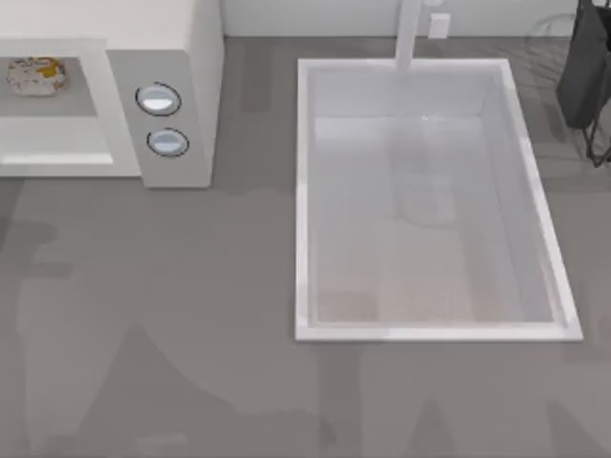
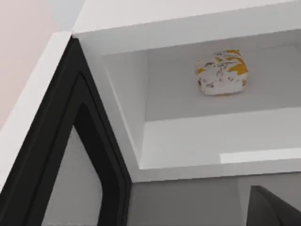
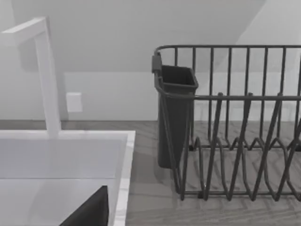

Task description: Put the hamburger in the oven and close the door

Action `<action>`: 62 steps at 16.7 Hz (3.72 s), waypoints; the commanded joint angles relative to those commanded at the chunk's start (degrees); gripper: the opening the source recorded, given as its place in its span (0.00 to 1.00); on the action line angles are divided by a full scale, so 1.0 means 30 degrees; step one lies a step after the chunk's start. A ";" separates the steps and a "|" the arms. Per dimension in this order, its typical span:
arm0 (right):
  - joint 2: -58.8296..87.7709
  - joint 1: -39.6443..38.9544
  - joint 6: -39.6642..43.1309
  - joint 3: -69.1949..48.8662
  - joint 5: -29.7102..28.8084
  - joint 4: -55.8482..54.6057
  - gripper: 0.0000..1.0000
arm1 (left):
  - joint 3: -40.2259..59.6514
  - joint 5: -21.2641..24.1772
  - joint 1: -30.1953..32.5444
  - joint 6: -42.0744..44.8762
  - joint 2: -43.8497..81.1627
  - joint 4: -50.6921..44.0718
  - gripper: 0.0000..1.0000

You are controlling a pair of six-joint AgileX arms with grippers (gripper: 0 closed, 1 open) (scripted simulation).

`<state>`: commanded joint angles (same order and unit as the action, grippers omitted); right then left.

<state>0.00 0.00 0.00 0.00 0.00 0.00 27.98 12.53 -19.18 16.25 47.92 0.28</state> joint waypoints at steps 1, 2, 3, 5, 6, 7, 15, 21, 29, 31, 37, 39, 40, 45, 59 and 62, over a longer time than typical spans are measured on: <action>0.0000 0.0000 0.0000 0.0000 0.0000 0.0000 1.00 | 0.1367 0.0682 -0.1077 0.0965 0.1394 -0.1157 0.00; 0.0000 0.0000 0.0000 0.0000 0.0000 0.0000 1.00 | 0.2775 0.1385 -0.2186 0.1960 0.2830 -0.2350 0.00; 0.0000 0.0000 0.0000 0.0000 0.0000 0.0000 1.00 | 0.4210 0.2100 -0.3316 0.2972 0.4292 -0.3565 0.00; 0.0000 0.0000 0.0000 0.0000 0.0000 0.0000 1.00 | 0.7087 0.3536 -0.5583 0.5004 0.7225 -0.6002 0.00; 0.0000 0.0000 0.0000 0.0000 0.0000 0.0000 1.00 | 0.8496 0.4239 -0.6693 0.5998 0.8661 -0.7196 0.00; 0.0000 0.0000 0.0000 0.0000 0.0000 0.0000 1.00 | 0.9863 0.4922 -0.7770 0.6964 1.0054 -0.8355 0.00; 0.0000 0.0000 0.0000 0.0000 0.0000 0.0000 1.00 | 1.7160 0.8563 -1.3517 1.2114 1.7486 -1.4541 0.00; 0.0000 0.0000 0.0000 0.0000 0.0000 0.0000 1.00 | 1.7313 0.8617 -1.3628 1.2272 1.7682 -1.4634 0.00; 0.0000 0.0000 0.0000 0.0000 0.0000 0.0000 1.00 | 1.3888 0.8691 -1.3714 1.2341 1.9277 -0.9700 0.00; 0.0000 0.0000 0.0000 0.0000 0.0000 0.0000 1.00 | 1.2981 0.8710 -1.3736 1.2360 1.9699 -0.8393 0.00; 0.0000 0.0000 0.0000 0.0000 0.0000 0.0000 1.00 | 1.2348 0.8731 -1.3677 1.2365 1.9922 -0.7504 0.00; 0.0000 0.0000 0.0000 0.0000 0.0000 0.0000 1.00 | 1.2054 0.8667 -1.3548 1.2221 1.9686 -0.7362 0.00; 0.0000 0.0000 0.0000 0.0000 0.0000 0.0000 1.00 | 1.1638 0.8576 -1.3364 1.2017 1.9352 -0.7161 0.00; 0.0000 0.0000 0.0000 0.0000 0.0000 0.0000 1.00 | 0.8139 0.7804 -1.1802 1.0289 1.6521 -0.5457 0.00; 0.0000 0.0000 0.0000 0.0000 0.0000 0.0000 1.00 | 0.3858 0.6467 -0.9298 0.7597 1.2791 -0.3548 0.00; 0.0000 0.0000 0.0000 0.0000 0.0000 0.0000 1.00 | 0.2037 0.5300 -0.7315 0.5731 1.0748 -0.2855 0.00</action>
<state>0.00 0.00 0.00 0.00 0.00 0.00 34.09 28.43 -41.13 33.45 80.16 -8.29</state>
